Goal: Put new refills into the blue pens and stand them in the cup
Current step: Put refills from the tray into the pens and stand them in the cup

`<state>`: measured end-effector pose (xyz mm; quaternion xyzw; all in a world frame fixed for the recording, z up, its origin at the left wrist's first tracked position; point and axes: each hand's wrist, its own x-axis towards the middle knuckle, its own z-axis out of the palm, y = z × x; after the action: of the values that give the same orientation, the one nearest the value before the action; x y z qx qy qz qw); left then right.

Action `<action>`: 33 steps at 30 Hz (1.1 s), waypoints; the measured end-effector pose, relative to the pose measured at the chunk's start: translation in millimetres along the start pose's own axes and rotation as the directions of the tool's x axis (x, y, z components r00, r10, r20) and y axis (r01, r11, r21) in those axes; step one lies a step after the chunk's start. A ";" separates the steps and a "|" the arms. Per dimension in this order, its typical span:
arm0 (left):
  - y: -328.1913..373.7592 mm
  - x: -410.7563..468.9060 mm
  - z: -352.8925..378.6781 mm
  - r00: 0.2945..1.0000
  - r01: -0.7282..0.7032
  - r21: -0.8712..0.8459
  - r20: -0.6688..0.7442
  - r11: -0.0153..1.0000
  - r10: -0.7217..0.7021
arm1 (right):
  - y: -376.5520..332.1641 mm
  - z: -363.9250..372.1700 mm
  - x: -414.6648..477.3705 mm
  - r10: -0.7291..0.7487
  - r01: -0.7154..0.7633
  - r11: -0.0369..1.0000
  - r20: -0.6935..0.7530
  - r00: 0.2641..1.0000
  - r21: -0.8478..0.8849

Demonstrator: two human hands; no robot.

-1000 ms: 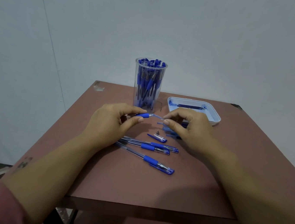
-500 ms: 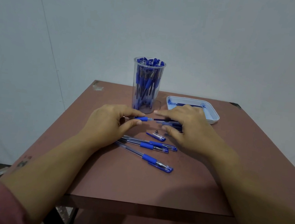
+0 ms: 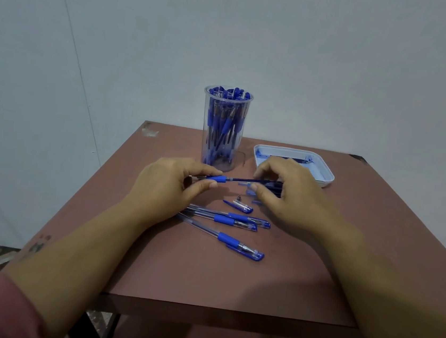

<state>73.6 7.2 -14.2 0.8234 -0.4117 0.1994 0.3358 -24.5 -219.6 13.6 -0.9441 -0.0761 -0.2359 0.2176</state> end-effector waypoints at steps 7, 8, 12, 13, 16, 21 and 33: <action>-0.4 0.3 -0.7 1.000 0.004 -0.006 -0.009 1.000 -0.004 | -5.7 4.5 2.5 -0.066 0.067 0.997 0.018 0.998 -0.028; -0.6 0.5 -0.7 1.000 0.007 -0.005 -0.010 1.000 -0.007 | -5.2 3.9 1.9 -0.038 0.038 0.999 0.002 0.999 -0.023; -0.5 0.7 -0.2 1.000 0.005 0.009 -0.005 1.000 -0.005 | -6.8 4.9 3.6 0.006 -0.006 0.999 0.001 1.000 0.032; -0.4 0.7 -0.1 1.000 0.002 0.013 -0.002 1.000 -0.001 | -7.2 6.4 4.6 -0.006 0.006 0.999 0.010 1.000 0.043; -2.0 1.2 0.2 1.000 0.013 0.010 -0.003 1.000 -0.012 | -4.8 9.6 6.0 -0.022 0.019 0.997 0.032 0.999 0.077; -6.8 2.5 -0.7 0.997 0.075 0.008 -0.018 0.997 -0.075 | 6.6 9.1 10.7 0.072 -0.066 0.997 0.124 0.990 -0.046; -8.0 2.5 0.1 0.997 0.078 0.023 -0.015 0.997 -0.078 | 4.9 9.7 15.4 0.034 -0.036 0.999 0.166 0.986 0.012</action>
<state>81.5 9.3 -15.9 0.8414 -0.3745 0.1969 0.3363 -5.7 -219.0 11.5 -0.9598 -0.0792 -0.1523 0.2219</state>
